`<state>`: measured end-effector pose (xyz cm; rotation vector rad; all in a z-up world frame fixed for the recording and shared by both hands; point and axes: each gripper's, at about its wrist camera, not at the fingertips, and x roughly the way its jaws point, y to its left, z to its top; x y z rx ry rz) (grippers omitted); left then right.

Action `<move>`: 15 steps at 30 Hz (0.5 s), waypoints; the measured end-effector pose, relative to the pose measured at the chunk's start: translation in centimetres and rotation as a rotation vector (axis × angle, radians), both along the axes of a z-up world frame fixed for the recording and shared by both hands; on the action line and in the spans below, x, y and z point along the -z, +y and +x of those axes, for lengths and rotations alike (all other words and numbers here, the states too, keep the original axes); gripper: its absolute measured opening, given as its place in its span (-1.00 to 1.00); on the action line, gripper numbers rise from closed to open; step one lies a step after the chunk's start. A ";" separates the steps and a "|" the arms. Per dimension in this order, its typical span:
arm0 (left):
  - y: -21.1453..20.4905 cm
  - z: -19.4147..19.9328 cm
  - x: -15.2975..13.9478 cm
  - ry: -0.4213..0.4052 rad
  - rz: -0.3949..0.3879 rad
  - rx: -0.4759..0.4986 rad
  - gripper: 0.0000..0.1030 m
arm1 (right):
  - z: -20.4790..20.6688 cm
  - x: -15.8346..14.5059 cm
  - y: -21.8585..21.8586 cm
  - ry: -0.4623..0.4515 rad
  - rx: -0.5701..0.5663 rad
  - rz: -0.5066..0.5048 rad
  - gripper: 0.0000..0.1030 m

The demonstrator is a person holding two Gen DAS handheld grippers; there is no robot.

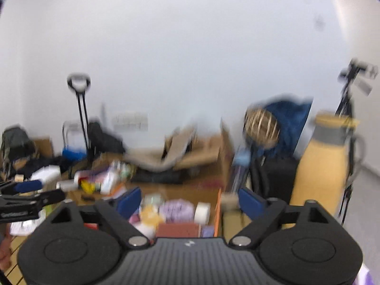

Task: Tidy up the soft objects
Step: 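Move both tools back over the light-blue plush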

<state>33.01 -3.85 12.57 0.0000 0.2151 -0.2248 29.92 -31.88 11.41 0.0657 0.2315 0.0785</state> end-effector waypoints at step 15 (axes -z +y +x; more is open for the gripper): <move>4.0 -16.9 1.9 -0.120 0.016 -0.074 1.00 | -15.8 1.9 2.3 -0.116 0.023 0.015 0.79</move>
